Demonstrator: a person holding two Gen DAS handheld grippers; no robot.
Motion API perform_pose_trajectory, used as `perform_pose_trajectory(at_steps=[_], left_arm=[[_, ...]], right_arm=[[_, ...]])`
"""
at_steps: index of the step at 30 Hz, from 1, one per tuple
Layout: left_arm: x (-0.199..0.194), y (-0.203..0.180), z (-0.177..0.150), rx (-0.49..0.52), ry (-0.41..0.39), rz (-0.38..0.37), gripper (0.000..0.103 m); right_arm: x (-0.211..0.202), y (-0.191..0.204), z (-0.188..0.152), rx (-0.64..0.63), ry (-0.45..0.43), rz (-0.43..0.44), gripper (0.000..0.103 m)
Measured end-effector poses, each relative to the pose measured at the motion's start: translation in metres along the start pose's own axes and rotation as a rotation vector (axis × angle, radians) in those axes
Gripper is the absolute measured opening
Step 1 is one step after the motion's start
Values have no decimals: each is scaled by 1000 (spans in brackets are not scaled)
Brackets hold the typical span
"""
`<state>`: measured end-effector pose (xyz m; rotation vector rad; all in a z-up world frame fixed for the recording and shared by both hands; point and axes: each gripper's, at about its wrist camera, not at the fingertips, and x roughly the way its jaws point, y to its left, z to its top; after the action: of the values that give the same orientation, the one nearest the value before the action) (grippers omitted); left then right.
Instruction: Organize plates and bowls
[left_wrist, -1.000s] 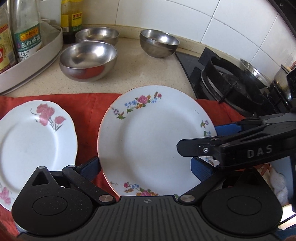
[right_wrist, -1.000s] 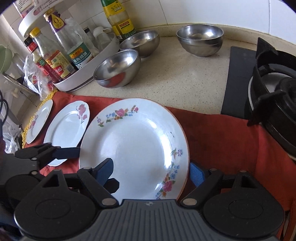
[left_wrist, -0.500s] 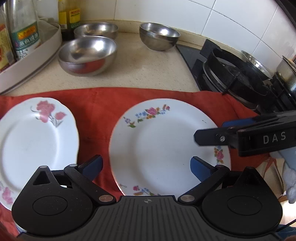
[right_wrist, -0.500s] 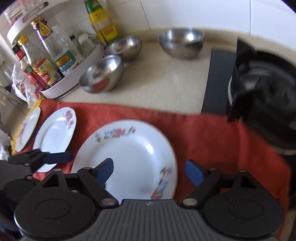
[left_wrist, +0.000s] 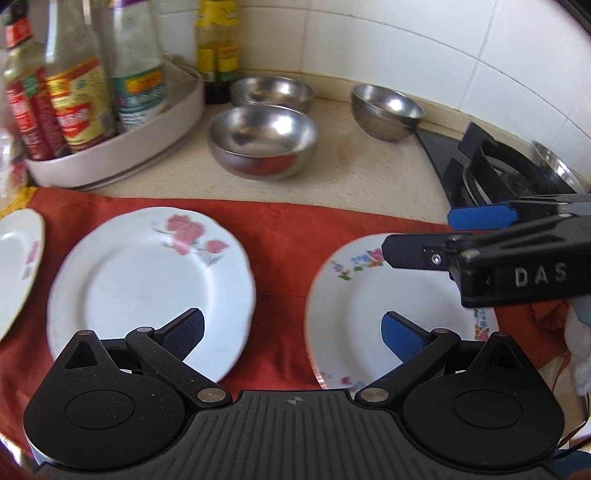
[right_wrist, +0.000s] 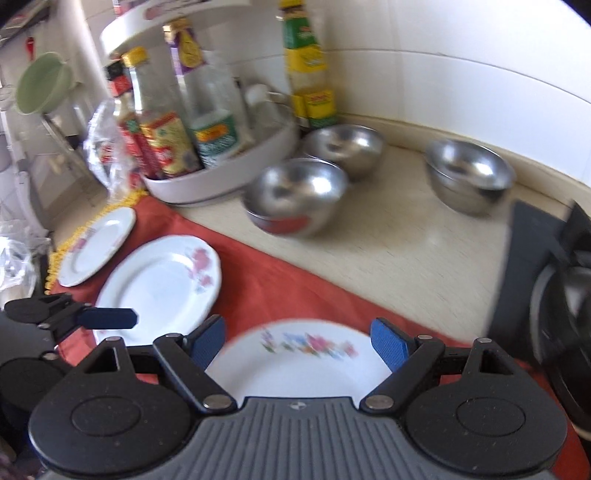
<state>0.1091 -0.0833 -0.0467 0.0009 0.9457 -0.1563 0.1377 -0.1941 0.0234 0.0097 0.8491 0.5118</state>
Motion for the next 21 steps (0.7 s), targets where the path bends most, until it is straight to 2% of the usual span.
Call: perform_pose_trajectory(at_steps=[3,9,12,15,17,19,21], left_arm=[[-13,23,-5,-62,-17,62,103],[-12,75,-12,-227,33,190,103],[-10,92,-14,-243,42,188,103],[-3,105,-14,-246,55,162,103],[1,110,-12,-239,56,132,103],[6,116,-11,-223,61,115,103],[12,121,-11,-208,67,101,102]], right_arm=[[19,15,8,-28,19,41,87],[53,49,23,-75,46,97,87],[66,62,25,-83,68,90,86],[77,69,25,-65,105,88,80],[84,72,24,-45,131,83,73],[89,74,23,-16,156,94,61],[94,76,21,21,178,115,55]])
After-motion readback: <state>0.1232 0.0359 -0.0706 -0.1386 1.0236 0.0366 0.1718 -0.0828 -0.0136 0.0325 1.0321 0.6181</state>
